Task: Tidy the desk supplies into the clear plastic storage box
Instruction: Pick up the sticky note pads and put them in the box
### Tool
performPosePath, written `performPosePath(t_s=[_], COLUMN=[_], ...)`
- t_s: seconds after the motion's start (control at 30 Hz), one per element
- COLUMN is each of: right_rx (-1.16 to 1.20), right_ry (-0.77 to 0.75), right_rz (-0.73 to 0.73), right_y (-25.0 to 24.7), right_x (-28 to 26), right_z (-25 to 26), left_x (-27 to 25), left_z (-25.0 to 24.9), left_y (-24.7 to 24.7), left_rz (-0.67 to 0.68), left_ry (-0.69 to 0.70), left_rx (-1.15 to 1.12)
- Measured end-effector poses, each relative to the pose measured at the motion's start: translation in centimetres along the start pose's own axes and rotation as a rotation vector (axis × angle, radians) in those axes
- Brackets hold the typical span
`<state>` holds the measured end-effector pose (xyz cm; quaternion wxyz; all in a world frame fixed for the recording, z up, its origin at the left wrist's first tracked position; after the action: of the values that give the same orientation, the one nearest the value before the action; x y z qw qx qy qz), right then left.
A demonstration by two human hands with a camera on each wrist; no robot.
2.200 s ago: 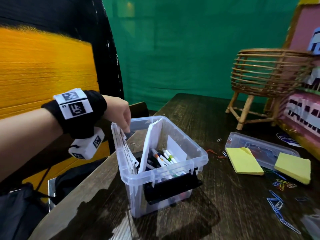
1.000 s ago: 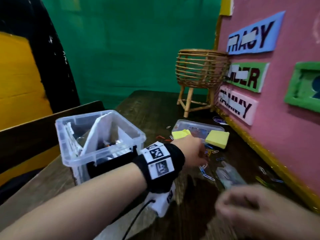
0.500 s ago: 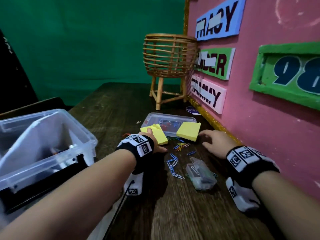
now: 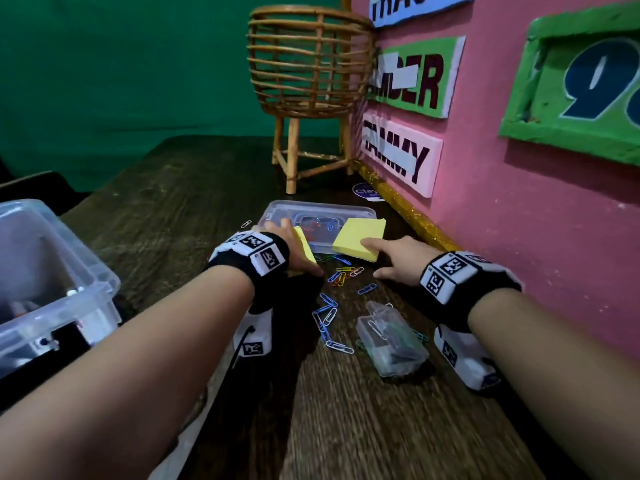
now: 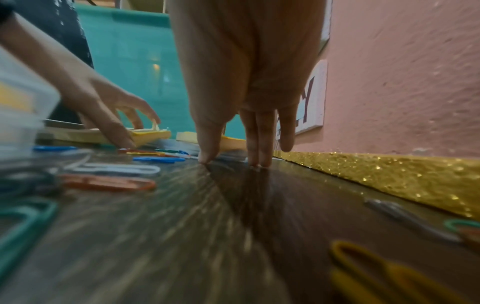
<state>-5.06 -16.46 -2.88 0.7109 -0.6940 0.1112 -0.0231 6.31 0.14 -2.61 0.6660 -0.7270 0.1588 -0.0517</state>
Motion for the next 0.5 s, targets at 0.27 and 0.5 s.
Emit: performPosePath(t_s=[0.27,0.5], right_rx=[0.134,0.249], right_ry=[-0.004,-0.023], right_rz=[-0.009,-0.128], right_y=[0.3,-0.2], right_x=[-0.1,-0.3], right_z=[-0.8,-0.2], left_x=[-0.9,-1.2], left_z=[-0.9,-1.1], left_y=[-0.5,-0.7], left_rz=[0.103,0.191], left_ry=[0.187,0.301], left_rx=[0.036,-0.022])
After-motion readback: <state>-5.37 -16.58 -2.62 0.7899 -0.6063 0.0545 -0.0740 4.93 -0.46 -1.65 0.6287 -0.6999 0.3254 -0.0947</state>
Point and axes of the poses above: each hand's wrist, its own x-axis towards the middle knuckle, its own y-axis out of the palm, z = x × y, the point moved 1 cm from there along x, towards the middle knuckle, and after that the axes turned 7 degrees about -y, right-handed, at the moved point
